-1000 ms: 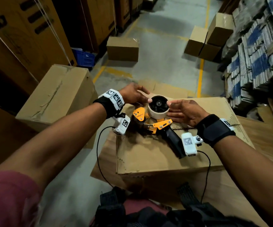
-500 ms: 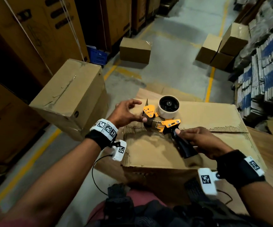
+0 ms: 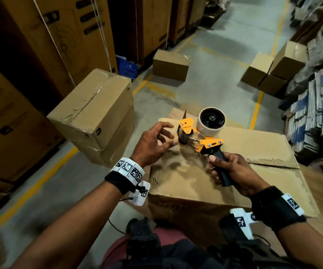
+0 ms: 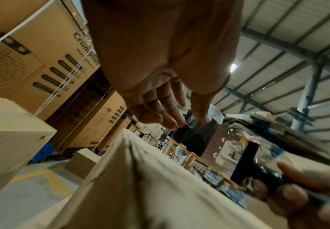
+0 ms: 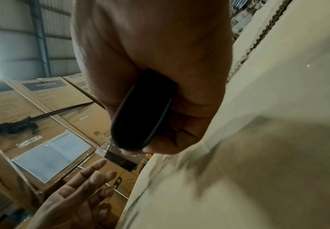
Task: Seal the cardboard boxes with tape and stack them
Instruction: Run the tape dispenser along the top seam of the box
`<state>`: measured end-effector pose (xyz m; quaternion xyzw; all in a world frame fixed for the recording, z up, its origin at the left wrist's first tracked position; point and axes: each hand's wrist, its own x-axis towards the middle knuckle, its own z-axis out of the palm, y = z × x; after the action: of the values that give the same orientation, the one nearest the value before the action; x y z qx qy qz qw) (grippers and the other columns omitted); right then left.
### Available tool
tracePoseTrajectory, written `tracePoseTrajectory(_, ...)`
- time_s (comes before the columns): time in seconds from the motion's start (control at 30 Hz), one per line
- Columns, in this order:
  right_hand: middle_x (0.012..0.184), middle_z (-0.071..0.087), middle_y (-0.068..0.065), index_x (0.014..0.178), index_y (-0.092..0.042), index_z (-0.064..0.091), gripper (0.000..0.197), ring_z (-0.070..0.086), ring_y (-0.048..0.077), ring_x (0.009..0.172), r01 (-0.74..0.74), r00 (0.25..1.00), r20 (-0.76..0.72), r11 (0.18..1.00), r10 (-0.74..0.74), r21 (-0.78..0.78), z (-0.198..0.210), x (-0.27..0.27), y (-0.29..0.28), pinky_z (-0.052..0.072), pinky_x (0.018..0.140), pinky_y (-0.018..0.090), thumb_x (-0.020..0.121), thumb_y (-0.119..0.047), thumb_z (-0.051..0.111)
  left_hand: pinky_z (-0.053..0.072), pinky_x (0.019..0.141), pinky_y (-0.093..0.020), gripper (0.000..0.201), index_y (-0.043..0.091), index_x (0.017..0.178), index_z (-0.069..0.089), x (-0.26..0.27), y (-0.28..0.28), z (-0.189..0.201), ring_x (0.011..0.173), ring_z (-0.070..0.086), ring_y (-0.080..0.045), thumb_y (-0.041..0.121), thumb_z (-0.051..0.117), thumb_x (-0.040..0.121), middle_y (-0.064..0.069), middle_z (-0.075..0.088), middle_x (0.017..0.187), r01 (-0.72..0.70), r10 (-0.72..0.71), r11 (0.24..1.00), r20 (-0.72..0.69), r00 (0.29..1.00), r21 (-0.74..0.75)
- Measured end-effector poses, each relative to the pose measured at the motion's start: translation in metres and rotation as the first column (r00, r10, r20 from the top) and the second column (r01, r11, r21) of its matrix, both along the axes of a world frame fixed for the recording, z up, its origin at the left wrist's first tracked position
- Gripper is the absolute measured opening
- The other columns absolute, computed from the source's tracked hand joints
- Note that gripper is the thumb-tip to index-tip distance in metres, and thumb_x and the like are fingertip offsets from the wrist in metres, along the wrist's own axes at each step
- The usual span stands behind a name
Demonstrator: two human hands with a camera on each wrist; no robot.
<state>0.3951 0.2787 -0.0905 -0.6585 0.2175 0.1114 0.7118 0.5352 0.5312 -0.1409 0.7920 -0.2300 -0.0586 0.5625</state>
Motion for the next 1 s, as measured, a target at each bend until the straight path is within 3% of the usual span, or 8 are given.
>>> tracePoseTrajectory(0.13,0.084,0.064,0.009,0.104,0.002,0.064,0.029,0.056,0.019,0.063,-0.034,0.998,0.059,0.999,0.032,0.037,0.008,0.002,0.000,0.049,0.054,0.024,0.088,-0.021,0.071,0.054,0.074,-0.021,0.059,0.040,0.129,0.062,0.011,-0.007,0.016,0.090,0.067,-0.017,0.046,0.086,0.076,0.006,0.069,0.113,-0.111,0.112,0.981,-0.002,0.994,-0.157)
tracePoseTrajectory(0.23,0.084,0.063,0.008,0.112,0.003,0.062,0.036,0.055,0.018,0.065,-0.046,0.997,0.063,0.994,0.040,0.100,0.012,0.004,0.000,0.048,0.055,0.025,0.089,-0.023,0.072,0.052,0.073,-0.021,0.052,0.039,0.126,0.068,0.017,-0.013,0.024,0.092,0.068,-0.012,0.038,0.089,0.078,0.004,0.070,0.118,-0.094,0.089,0.981,-0.035,0.995,-0.172)
tracePoseTrajectory(0.33,0.085,0.062,0.006,0.117,0.002,0.062,0.046,0.055,0.017,0.066,-0.037,0.998,0.060,0.989,0.028,0.142,0.015,0.005,-0.001,0.048,0.055,0.025,0.084,-0.027,0.075,0.055,0.070,-0.029,0.036,0.030,0.115,0.076,0.015,-0.022,0.027,0.085,0.070,-0.009,0.026,0.089,0.081,0.002,0.075,0.112,-0.104,0.098,0.969,-0.038,0.994,-0.223)
tracePoseTrajectory(0.43,0.085,0.062,0.006,0.117,0.000,0.063,0.053,0.055,0.016,0.066,-0.033,0.999,0.047,0.985,0.025,0.171,0.016,0.004,-0.003,0.049,0.055,0.024,0.080,-0.032,0.084,0.056,0.064,-0.032,0.021,0.033,0.092,0.078,0.009,-0.027,0.029,0.090,0.072,-0.011,0.023,0.090,0.078,0.000,0.074,0.104,-0.175,0.193,0.940,0.032,0.981,-0.293)
tracePoseTrajectory(0.6,0.084,0.063,0.005,0.112,-0.002,0.065,0.077,0.057,0.015,0.066,-0.006,1.000,0.020,0.977,0.002,0.215,0.014,0.003,-0.006,0.050,0.053,0.024,0.058,-0.044,0.099,0.063,0.074,-0.051,0.013,0.029,0.077,0.074,0.005,-0.035,0.033,0.095,0.076,-0.021,0.029,0.086,0.080,0.000,0.079,0.094,-0.180,0.191,0.917,-0.004,0.982,-0.356)
tracePoseTrajectory(0.67,0.084,0.063,0.005,0.112,-0.003,0.064,0.065,0.057,0.015,0.066,0.022,1.000,0.006,0.971,-0.025,0.237,0.015,0.002,-0.007,0.050,0.052,0.024,0.067,-0.039,0.094,0.062,0.074,-0.058,0.013,0.025,0.080,0.073,0.005,-0.035,0.035,0.085,0.077,-0.024,0.024,0.086,0.082,-0.001,0.080,0.090,-0.176,0.184,0.919,-0.011,0.983,-0.354)
tracePoseTrajectory(0.8,0.085,0.059,0.004,0.114,-0.004,0.061,0.034,0.054,0.014,0.066,0.045,0.999,-0.002,0.968,-0.046,0.246,0.016,0.001,-0.010,0.048,0.052,0.023,0.089,-0.024,0.071,0.063,0.082,-0.054,0.031,0.013,0.102,0.073,0.007,-0.034,0.039,0.084,0.077,-0.030,0.011,0.091,0.077,-0.009,0.079,0.089,-0.158,0.133,0.909,-0.092,0.987,-0.385)
tracePoseTrajectory(1.0,0.082,0.059,0.003,0.118,-0.002,0.059,0.033,0.054,0.014,0.065,0.025,0.999,0.025,0.977,-0.031,0.210,0.018,0.000,-0.012,0.046,0.053,0.023,0.092,-0.021,0.068,0.055,0.070,-0.036,0.025,0.029,0.102,0.080,0.009,-0.030,0.043,0.072,0.066,-0.009,0.015,0.082,0.082,0.010,0.075,0.082,-0.017,0.015,0.947,-0.008,1.000,-0.321)
